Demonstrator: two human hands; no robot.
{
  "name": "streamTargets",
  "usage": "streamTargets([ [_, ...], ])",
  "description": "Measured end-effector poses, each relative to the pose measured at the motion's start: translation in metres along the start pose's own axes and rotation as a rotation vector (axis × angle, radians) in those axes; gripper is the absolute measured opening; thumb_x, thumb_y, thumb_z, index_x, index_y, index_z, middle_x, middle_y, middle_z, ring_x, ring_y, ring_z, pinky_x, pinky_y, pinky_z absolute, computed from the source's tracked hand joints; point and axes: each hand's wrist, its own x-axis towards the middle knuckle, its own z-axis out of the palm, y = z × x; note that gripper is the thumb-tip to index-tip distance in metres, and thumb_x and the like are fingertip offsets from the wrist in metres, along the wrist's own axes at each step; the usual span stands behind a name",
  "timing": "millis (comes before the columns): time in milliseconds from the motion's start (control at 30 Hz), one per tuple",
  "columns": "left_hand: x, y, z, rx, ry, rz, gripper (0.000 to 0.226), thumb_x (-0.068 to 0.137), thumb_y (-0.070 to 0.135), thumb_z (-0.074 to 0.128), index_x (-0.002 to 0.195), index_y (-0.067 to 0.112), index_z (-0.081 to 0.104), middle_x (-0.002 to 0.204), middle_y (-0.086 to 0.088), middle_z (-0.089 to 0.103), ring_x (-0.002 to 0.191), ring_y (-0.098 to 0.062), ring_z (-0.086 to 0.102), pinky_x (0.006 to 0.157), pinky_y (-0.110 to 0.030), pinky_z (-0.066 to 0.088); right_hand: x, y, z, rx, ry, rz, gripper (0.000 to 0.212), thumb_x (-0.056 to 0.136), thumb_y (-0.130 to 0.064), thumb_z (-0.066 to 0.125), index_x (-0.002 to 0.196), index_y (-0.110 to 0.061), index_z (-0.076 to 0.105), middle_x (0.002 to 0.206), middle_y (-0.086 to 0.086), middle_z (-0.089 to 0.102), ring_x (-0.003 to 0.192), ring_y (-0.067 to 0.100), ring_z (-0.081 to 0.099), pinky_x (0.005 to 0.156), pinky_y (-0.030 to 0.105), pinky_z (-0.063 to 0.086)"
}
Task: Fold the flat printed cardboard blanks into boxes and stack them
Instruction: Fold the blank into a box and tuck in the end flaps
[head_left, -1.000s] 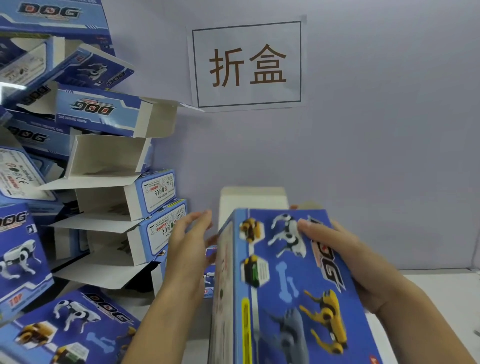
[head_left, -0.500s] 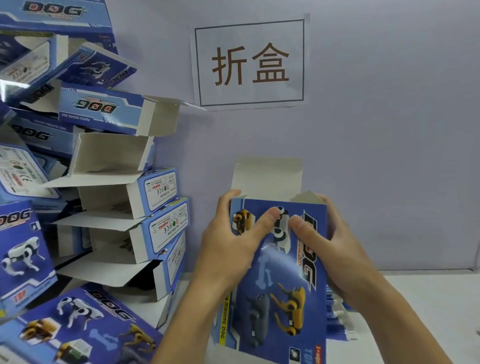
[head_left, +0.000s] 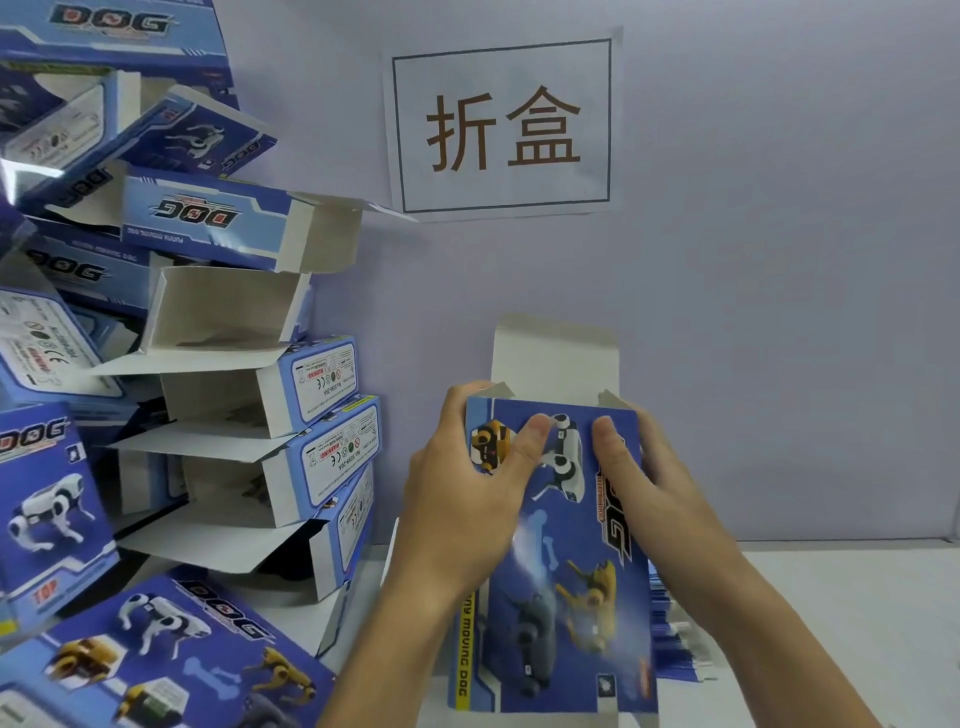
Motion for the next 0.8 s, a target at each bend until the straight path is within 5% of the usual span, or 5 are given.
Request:
streamTargets([
  [133, -0.006, 0.006, 0.010, -0.027, 0.154, 0.035, 0.046, 0.081, 0.068, 0.062, 0.115, 0.037, 0.058, 0.089, 0.018, 0.073, 0.082, -0.003, 0.072, 0.074, -0.044, 0.061, 0.000, -0.002, 0.009, -0.007, 0.122, -0.073, 0.056, 0.078, -0.082, 0.049, 0.128, -0.057, 0.042, 0.126, -0.002, 0.066, 0.119, 0.027, 0.063, 0.095, 0.055, 0.052],
  [267, -0.013, 0.015, 0.028, -0.050, 0.160, 0.007, 0.048, 0.081, 0.074, 0.056, 0.116, 0.043, 0.054, 0.088, 0.016, 0.073, 0.082, -0.008, 0.073, 0.071, -0.043, 0.062, 0.000, -0.005, -0.001, 0.016, 0.211, -0.067, 0.055, 0.076, -0.070, 0.057, 0.128, -0.059, 0.042, 0.128, -0.001, 0.061, 0.089, 0.018, 0.075, 0.063, 0.033, 0.062],
  [433, -0.013, 0.014, 0.028, 0.125, 0.154, -0.058, 0.053, 0.075, 0.087, 0.043, 0.113, 0.051, 0.046, 0.098, 0.006, 0.068, 0.086, -0.014, 0.070, 0.070, -0.046, 0.060, -0.001, -0.001, -0.004, 0.072, 0.156, -0.090, 0.032, 0.079, -0.066, 0.057, 0.103, -0.045, 0.062, 0.094, 0.002, 0.077, 0.079, 0.022, 0.076, 0.055, 0.027, 0.058],
  [700, -0.006, 0.006, 0.003, -0.052, 0.159, -0.140, 0.055, 0.070, 0.074, 0.051, 0.105, 0.033, 0.057, 0.094, 0.007, 0.071, 0.087, -0.014, 0.072, 0.074, -0.053, 0.059, 0.001, -0.001, 0.014, -0.050, 0.069, -0.158, 0.032, 0.085, -0.065, 0.047, 0.113, -0.051, 0.056, 0.100, -0.013, 0.073, 0.087, 0.008, 0.073, 0.062, 0.023, 0.059],
  [800, -0.005, 0.008, 0.004, -0.116, 0.157, -0.159, 0.053, 0.075, 0.073, 0.043, 0.099, 0.028, 0.057, 0.086, -0.011, 0.068, 0.083, -0.025, 0.070, 0.078, -0.047, 0.059, 0.000, -0.004, 0.010, -0.154, 0.028, -0.109, 0.039, 0.084, -0.072, 0.038, 0.117, -0.055, 0.049, 0.087, -0.003, 0.074, 0.077, 0.019, 0.073, 0.065, 0.037, 0.062],
])
